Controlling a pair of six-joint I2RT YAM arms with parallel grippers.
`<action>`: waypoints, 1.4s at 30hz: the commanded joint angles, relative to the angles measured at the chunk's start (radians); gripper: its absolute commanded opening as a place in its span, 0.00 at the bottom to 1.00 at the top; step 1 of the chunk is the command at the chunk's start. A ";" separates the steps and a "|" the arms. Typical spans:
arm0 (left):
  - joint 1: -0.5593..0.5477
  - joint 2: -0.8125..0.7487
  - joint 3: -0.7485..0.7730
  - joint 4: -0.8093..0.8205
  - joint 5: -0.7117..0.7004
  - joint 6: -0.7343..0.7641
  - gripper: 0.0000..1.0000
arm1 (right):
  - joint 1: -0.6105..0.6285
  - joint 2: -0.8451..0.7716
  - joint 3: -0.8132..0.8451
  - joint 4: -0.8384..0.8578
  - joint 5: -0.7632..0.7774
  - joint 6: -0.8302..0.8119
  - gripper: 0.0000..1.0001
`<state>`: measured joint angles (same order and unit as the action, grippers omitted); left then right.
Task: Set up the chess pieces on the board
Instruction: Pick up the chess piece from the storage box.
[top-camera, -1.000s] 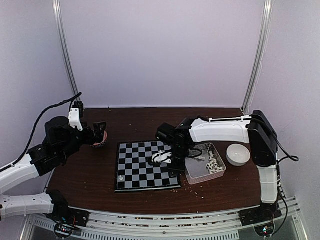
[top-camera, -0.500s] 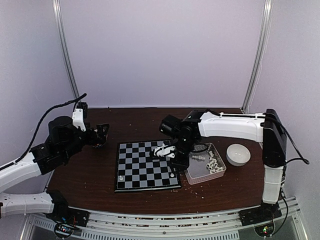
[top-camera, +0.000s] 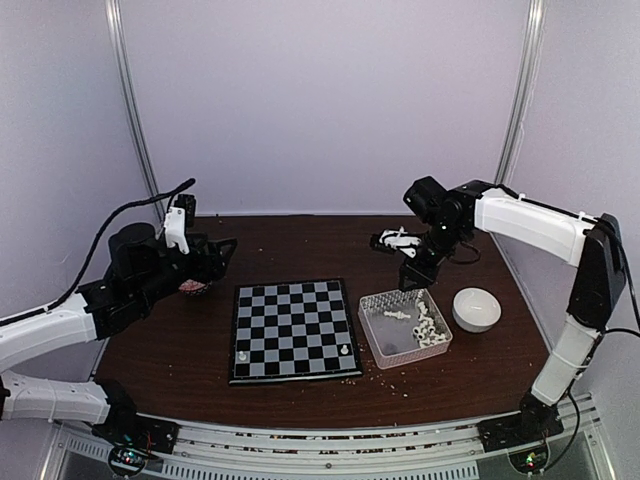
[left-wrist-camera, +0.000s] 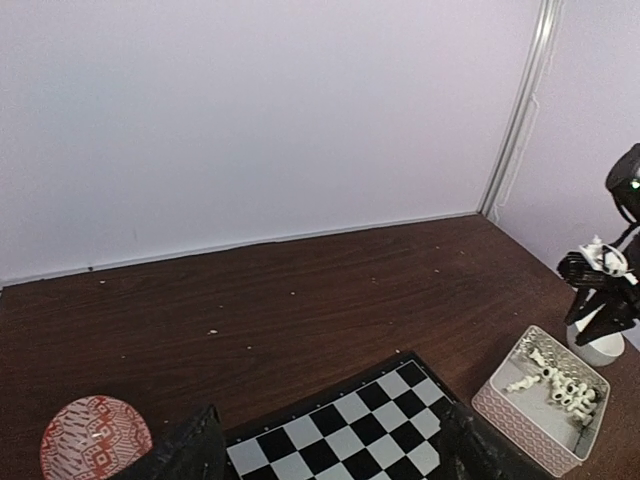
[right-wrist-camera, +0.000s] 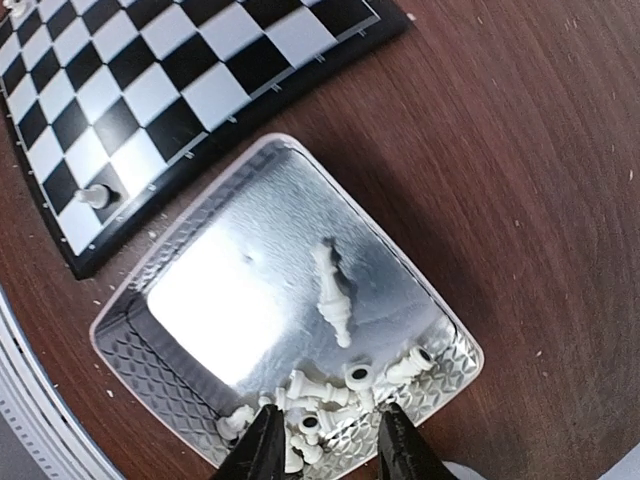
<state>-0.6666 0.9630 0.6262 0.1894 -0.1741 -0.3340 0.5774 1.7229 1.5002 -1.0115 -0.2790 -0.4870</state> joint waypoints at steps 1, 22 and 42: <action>-0.009 0.057 0.067 0.076 0.169 0.030 0.73 | -0.070 0.013 -0.060 0.052 0.039 -0.004 0.31; -0.057 0.146 0.095 0.108 0.236 -0.017 0.72 | -0.071 0.201 -0.136 0.143 0.042 -0.051 0.37; -0.058 0.162 0.095 0.110 0.230 -0.022 0.71 | -0.053 0.255 -0.143 0.143 0.012 -0.052 0.17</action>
<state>-0.7212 1.1206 0.6945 0.2462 0.0486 -0.3500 0.5179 1.9652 1.3632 -0.8703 -0.2531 -0.5434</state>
